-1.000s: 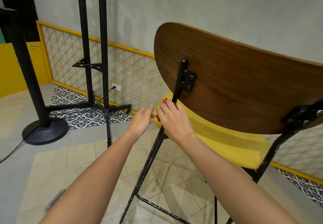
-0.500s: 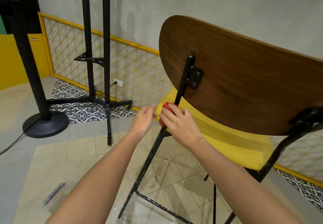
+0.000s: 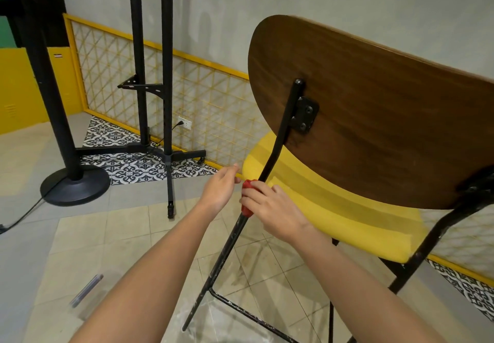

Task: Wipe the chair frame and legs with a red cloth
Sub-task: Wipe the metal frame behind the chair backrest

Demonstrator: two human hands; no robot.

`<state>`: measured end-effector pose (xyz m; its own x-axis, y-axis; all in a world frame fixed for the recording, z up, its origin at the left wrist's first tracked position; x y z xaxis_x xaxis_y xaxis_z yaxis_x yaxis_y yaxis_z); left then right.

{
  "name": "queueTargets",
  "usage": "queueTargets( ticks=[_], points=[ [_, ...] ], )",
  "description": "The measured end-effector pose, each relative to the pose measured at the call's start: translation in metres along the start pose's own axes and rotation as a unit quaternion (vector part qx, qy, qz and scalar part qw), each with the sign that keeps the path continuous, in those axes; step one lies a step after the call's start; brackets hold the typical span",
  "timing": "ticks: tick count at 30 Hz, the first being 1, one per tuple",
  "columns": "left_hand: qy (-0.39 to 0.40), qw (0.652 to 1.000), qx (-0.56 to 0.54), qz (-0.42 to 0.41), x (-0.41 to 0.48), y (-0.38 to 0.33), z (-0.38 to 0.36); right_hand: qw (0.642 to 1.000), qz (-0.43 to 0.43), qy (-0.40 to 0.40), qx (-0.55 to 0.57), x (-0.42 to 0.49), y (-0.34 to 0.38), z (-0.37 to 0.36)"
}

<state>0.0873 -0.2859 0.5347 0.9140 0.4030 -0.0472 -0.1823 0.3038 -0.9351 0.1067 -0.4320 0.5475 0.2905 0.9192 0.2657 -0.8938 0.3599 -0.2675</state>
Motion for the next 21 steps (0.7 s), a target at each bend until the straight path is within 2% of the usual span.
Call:
queueTargets(
  ticks=[2,7,9,12,14,16,18,21],
  points=[
    [0.003,1.0,0.005,0.0,0.0,0.0,0.0,1.0,0.01,-0.003,0.004,-0.002,0.001,-0.002],
    [0.003,1.0,-0.003,-0.005,0.001,-0.002,-0.001,0.99,-0.037,-0.131,0.039,-0.004,-0.009,0.008],
    [0.004,1.0,-0.007,-0.003,0.002,-0.002,-0.002,0.985,-0.051,-0.155,0.049,-0.003,-0.011,0.006],
    [0.005,1.0,-0.005,-0.006,0.002,-0.003,-0.003,0.988,-0.029,-0.136,0.073,-0.003,-0.013,-0.005],
    [0.008,1.0,0.0,-0.006,0.002,-0.003,-0.003,0.993,0.021,-0.076,0.088,-0.005,-0.013,-0.012],
    [0.009,1.0,0.002,-0.003,0.002,-0.003,-0.002,0.994,0.037,-0.05,0.086,-0.007,-0.012,-0.015],
    [0.01,1.0,0.002,-0.003,0.003,-0.004,0.0,0.991,0.017,-0.094,0.088,-0.009,-0.013,-0.011],
    [0.006,1.0,-0.004,-0.004,0.004,-0.006,0.001,0.973,-0.036,-0.202,0.107,-0.008,-0.019,0.001]
  ],
)
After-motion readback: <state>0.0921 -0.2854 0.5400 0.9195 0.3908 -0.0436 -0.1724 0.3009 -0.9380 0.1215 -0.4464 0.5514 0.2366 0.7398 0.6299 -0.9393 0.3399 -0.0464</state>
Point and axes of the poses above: each hand's wrist, its own x-axis towards the middle knuckle, its own z-axis out of the back of the hand, y = z × x, the point moved 1 cm from there along x, towards the middle knuckle, and after that the axes turned 13 degrees about x, right-handed, at the moved point
